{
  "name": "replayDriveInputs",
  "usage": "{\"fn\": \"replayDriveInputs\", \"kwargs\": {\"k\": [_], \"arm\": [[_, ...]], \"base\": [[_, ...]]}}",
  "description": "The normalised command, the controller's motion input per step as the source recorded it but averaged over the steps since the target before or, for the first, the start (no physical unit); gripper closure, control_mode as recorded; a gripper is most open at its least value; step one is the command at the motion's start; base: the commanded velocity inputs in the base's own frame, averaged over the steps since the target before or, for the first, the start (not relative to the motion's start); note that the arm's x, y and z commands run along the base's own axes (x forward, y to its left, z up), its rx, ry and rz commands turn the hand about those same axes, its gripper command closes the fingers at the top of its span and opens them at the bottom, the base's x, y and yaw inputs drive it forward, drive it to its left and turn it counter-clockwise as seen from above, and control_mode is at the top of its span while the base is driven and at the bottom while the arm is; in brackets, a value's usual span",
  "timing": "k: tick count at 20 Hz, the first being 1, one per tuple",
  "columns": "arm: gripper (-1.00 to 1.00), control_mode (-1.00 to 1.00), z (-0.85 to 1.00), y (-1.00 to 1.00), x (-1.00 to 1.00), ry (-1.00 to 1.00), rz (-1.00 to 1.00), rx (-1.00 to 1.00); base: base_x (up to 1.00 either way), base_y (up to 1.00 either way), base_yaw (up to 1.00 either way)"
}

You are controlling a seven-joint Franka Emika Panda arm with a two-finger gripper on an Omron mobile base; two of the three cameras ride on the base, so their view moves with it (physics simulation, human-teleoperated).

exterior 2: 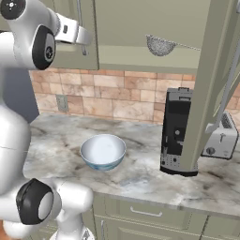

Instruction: Open the cabinet and setup a tea strainer by placing it in the bowl upright.

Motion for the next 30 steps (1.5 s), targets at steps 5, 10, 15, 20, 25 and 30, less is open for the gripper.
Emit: {"fn": "replayDriveInputs", "kwargs": {"k": [5,10,15,20,25,30], "arm": [[-1.00,-1.00,0.00,0.00,0.64,0.00,0.00,0.00],[-1.00,-1.00,-0.01,0.00,0.50,0.00,0.00,0.00],[-1.00,-1.00,-0.04,0.00,0.40,0.00,0.00,0.00],[-1.00,-1.00,-0.07,0.00,0.44,0.00,0.00,0.00],[-1.00,-1.00,-0.07,0.00,0.46,0.00,0.00,0.00],[-1.00,-1.00,-0.01,0.00,0.15,0.00,0.00,0.00]], "base": [[0.00,0.00,0.00],[0.00,0.00,0.00],[0.00,0.00,0.00],[0.00,0.00,0.00],[0.00,0.00,0.00],[0.00,0.00,0.00]]}}
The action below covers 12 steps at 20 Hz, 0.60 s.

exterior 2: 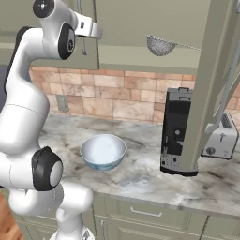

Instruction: Open the cabinet and setup a tea strainer by placing it in the bowl upright.

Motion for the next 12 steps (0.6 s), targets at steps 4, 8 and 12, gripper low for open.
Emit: {"fn": "replayDriveInputs", "kwargs": {"k": [4,8,12], "arm": [[1.00,-1.00,0.00,0.00,0.07,-0.01,0.00,0.00],[1.00,-1.00,0.00,0.00,0.12,0.00,0.00,0.00],[1.00,-1.00,0.00,0.00,0.13,0.00,0.00,0.00]], "base": [[0.00,0.00,0.00],[0.00,0.00,0.00],[0.00,0.00,0.00]]}}
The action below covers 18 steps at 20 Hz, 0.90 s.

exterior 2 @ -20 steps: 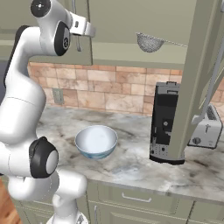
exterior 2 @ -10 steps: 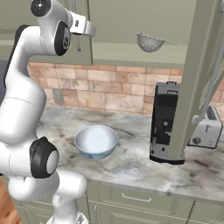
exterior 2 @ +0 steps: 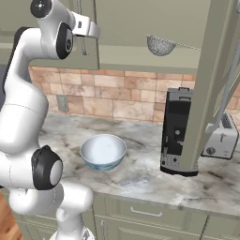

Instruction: Open the cabinet and setup a tea strainer by placing it in the bowl upright.

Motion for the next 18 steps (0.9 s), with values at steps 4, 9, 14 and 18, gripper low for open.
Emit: {"fn": "replayDriveInputs", "kwargs": {"k": [4,9,14,18], "arm": [[1.00,-1.00,0.00,0.00,0.11,0.00,0.00,0.00],[1.00,-1.00,-0.15,-0.46,0.13,-0.09,0.08,0.00],[1.00,-1.00,-0.20,-0.40,0.04,-0.12,0.09,0.00],[1.00,-1.00,-0.03,-0.01,0.02,-0.03,0.01,0.00]], "base": [[0.00,0.00,0.00],[0.00,0.00,0.00],[0.00,0.00,0.00],[0.00,0.00,0.00]]}}
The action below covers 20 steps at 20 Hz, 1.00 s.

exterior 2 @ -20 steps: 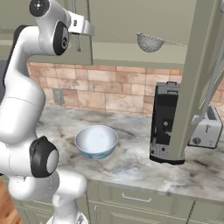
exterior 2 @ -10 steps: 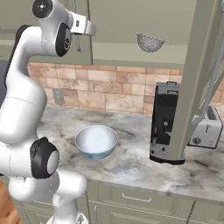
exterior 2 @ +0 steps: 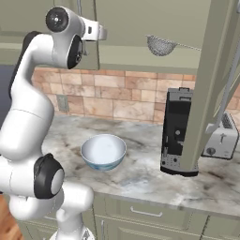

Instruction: Open the cabinet and setup a tea strainer by placing it in the bowl upright.

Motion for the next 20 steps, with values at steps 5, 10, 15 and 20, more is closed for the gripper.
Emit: {"fn": "replayDriveInputs", "kwargs": {"k": [5,10,15,20], "arm": [[1.00,-1.00,0.00,0.23,0.00,0.04,-0.06,0.00],[1.00,-1.00,0.00,0.24,-0.23,0.09,-0.20,-0.03],[1.00,-1.00,0.03,0.26,-0.68,0.03,-0.23,-0.02],[1.00,-1.00,0.01,0.36,-0.89,0.03,-0.23,-0.01]], "base": [[0.00,0.00,0.00],[0.00,0.00,0.00],[0.00,0.00,0.00],[0.00,0.00,0.00]]}}
